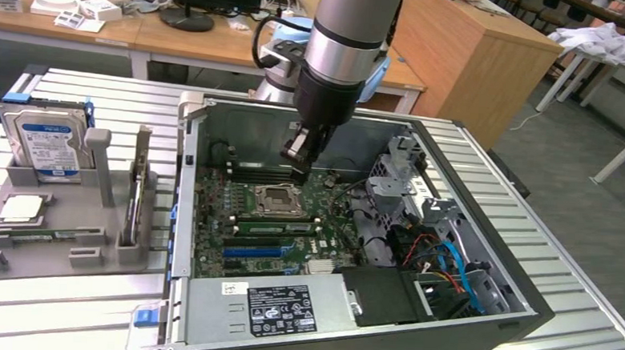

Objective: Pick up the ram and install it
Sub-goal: 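Press down the ram until it locks into place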

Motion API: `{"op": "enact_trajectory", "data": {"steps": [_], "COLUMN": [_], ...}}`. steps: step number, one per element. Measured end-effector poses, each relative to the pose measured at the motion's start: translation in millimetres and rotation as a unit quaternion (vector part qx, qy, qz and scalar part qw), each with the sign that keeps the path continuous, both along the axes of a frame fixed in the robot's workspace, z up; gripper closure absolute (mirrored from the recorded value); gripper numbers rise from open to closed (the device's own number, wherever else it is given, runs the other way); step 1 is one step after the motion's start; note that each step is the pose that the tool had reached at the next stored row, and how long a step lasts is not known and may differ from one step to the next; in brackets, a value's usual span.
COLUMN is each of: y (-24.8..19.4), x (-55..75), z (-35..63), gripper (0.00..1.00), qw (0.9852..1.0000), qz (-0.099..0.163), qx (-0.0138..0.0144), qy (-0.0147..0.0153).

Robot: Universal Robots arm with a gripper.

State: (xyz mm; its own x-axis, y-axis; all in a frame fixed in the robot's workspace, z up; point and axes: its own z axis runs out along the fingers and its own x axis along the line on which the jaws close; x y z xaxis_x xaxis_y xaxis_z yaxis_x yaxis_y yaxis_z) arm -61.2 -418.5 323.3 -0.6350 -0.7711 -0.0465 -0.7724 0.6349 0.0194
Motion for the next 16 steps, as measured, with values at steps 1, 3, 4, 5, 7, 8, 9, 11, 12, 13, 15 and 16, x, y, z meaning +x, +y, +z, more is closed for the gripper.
{"op": "enact_trajectory", "data": {"steps": [1,3,4,5,7,8,9,11,12,13,15,16], "y": [0.0,0.0,0.0,0.0,0.0,0.0,0.0,0.0,0.0,0.0,0.0,0.0], "x": [0.0,0.0,0.0,0.0,-0.1,-0.2,-0.2,-0.4,-0.5,-0.6,-0.7,-0.7], "z": [0.0,-0.1,-0.1,-0.2,-0.2,-0.2,-0.2,-0.2,-0.2,-0.2,-0.2,-0.2], "gripper": [0.89,0.89,0.89,0.89,0.89,0.89,0.89,0.89,0.89,0.89,0.89,0.89], "qw": [1.0,0.9998,0.9996,0.9994,0.999,0.9987,0.9984,0.9978,0.9974,0.9971,0.9963,0.9957], "qz": [-0.007,-0.022,-0.028,-0.035,-0.045,-0.051,-0.056,-0.067,-0.071,-0.076,-0.086,-0.093], "qx": [0.0,0.0,0.0,0.0,0.0001,0.0001,0.0001,0.0001,0.0001,0.0001,0.0002,0.0002], "qy": [0.0,0.0,0.0,0.0,0.0,0.0,0.0,0.0,0.0,0.0,0.0,0.0]}}
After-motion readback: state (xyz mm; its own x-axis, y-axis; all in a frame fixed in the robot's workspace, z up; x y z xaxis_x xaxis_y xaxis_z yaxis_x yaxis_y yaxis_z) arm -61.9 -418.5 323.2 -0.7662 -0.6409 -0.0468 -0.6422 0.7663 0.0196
